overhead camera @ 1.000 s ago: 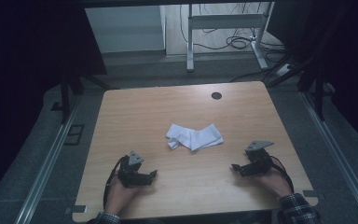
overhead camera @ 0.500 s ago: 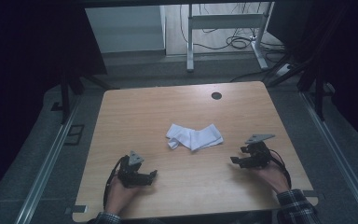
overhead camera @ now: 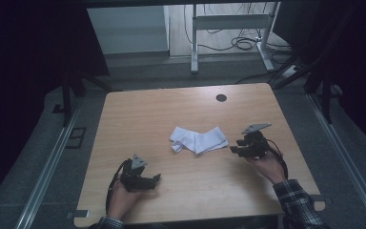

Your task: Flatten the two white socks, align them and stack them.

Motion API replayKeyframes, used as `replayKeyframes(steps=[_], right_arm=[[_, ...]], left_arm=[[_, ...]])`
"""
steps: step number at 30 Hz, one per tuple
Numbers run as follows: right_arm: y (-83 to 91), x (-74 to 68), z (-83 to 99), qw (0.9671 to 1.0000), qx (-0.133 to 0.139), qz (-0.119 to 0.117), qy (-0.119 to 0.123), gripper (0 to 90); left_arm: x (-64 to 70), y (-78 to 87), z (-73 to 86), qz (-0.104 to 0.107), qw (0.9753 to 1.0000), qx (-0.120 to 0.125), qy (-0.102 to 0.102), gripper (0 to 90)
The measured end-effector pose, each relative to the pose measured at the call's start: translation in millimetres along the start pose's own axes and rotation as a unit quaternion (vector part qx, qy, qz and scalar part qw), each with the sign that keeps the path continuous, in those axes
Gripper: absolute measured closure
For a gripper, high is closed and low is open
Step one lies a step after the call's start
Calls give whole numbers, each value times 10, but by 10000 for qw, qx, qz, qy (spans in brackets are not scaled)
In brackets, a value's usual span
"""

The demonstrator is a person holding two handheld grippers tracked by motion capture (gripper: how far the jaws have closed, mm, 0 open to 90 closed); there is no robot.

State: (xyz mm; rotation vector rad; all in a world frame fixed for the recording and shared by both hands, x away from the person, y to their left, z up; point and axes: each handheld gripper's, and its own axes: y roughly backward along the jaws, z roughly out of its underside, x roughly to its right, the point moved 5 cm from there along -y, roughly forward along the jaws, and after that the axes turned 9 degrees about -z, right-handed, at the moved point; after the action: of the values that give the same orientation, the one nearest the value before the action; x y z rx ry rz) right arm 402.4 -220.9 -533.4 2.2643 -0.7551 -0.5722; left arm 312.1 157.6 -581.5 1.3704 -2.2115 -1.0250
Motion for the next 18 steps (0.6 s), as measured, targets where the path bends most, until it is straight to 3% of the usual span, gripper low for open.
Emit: replayKeyframes(steps=[11,18], right_arm=[[-233,39,-355,10000,9,-55,-45,663],[-401,103,-495,9999,-44,94,-99,641]], left_arm=[[0,0,0,0,10000,1,1,101],[0,0,0,1,10000,0,2,101]])
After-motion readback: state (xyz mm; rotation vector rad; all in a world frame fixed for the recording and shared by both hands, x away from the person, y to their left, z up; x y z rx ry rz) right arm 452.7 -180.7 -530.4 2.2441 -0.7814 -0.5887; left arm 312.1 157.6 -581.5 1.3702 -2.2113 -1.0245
